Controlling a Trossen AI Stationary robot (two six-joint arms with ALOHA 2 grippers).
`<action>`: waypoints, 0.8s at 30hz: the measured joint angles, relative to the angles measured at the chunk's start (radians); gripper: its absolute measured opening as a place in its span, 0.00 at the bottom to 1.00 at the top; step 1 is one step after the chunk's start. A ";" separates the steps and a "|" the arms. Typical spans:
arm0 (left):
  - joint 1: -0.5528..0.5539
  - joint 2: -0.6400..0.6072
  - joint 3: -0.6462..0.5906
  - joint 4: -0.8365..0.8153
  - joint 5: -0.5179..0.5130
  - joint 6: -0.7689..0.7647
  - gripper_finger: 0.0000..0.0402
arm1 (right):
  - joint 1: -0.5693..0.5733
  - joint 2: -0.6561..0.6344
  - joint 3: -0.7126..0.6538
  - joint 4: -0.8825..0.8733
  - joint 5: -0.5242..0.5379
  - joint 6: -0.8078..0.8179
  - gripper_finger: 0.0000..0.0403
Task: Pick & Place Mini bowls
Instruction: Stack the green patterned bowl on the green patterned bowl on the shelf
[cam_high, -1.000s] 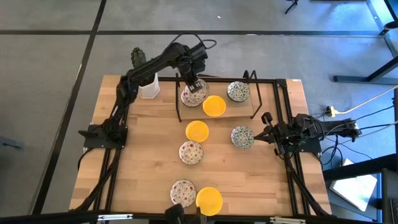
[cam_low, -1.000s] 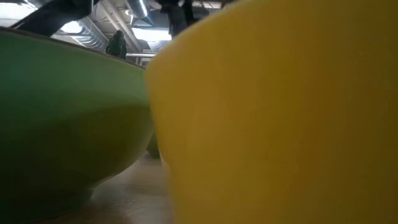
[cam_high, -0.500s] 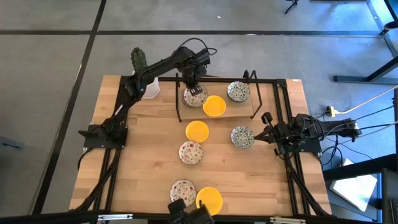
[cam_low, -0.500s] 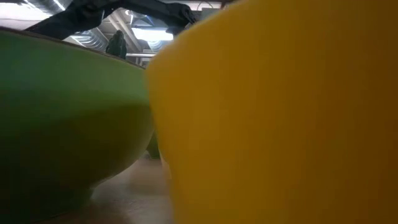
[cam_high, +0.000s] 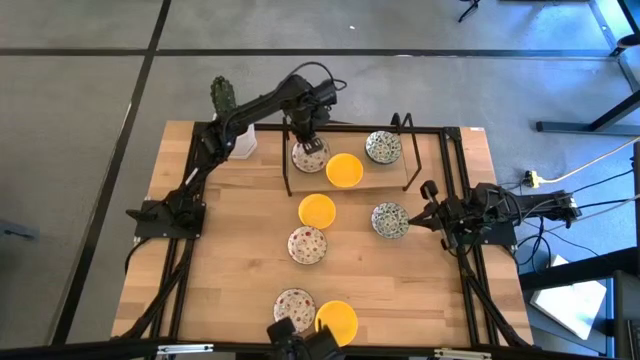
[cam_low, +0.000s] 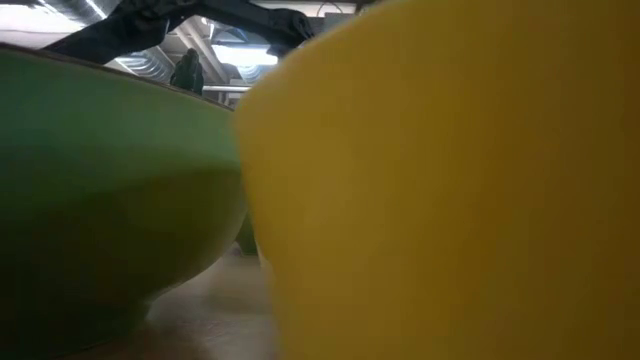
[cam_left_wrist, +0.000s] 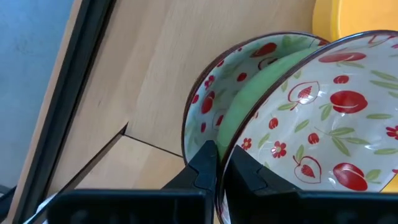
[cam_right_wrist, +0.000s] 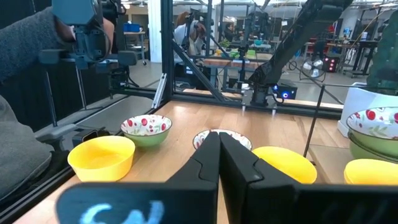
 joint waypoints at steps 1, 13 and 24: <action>0.003 0.001 0.000 0.000 0.000 -0.001 0.02 | 0.000 0.000 0.000 0.000 0.000 0.000 0.01; 0.014 0.070 0.005 -0.002 0.017 0.023 0.03 | 0.000 0.000 0.000 0.001 -0.017 -0.004 0.01; 0.000 0.053 0.000 -0.003 -0.005 0.018 0.16 | 0.000 0.000 0.000 0.001 -0.017 0.001 0.01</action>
